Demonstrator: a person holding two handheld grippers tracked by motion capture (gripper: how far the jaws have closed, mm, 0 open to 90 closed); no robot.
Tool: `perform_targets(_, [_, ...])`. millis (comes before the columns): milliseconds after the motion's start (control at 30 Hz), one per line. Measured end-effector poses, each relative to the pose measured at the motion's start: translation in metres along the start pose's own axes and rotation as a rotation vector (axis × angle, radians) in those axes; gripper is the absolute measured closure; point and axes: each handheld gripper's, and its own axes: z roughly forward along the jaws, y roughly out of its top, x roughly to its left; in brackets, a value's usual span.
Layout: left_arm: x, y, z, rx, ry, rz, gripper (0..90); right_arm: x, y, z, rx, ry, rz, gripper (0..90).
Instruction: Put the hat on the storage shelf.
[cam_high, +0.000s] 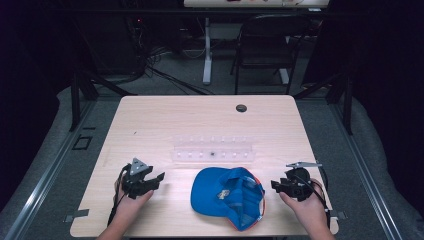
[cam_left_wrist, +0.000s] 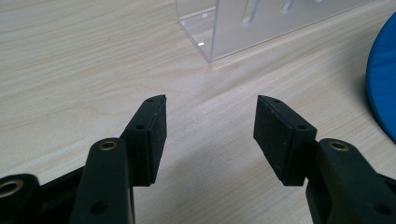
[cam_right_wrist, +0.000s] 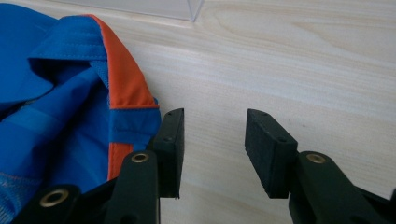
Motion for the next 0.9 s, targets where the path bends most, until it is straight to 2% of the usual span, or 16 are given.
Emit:
perform_targets(133, [-0.001, 0.0, 0.001, 0.004, -0.001, 0.006, 44.7, -0.003, 0.003, -0.006, 0.027, 0.041, 0.025, 60.0])
perform_targets(200, [-0.002, 0.0, 0.001, 0.005, -0.001, 0.008, 44.7, -0.003, 0.003, -0.007, 0.036, 0.045, 0.033, 60.7])
perform_targets(233, [-0.002, 0.0, 0.001, 0.006, 0.0, 0.009, 44.7, -0.003, 0.003, -0.009, 0.049, 0.065, 0.044, 61.7])
perform_targets(533, [-0.002, 0.0, 0.0, 0.001, 0.001, 0.006, 44.6, 0.001, 0.008, -0.014, 0.092, 0.117, 0.053, 63.4])
perform_targets(567, [-0.002, 0.0, -0.001, 0.0, 0.001, 0.005, 44.6, 0.002, 0.009, -0.015, 0.102, 0.143, 0.058, 63.4])
perform_targets(667, [-0.001, 0.0, -0.001, 0.001, 0.001, 0.011, 44.6, 0.005, 0.01, -0.016, 0.117, 0.168, 0.063, 63.7])
perform_targets(900, [-0.003, -0.001, -0.001, 0.0, 0.002, 0.005, 44.6, 0.009, 0.009, -0.016, 0.177, 0.211, 0.046, 66.0])
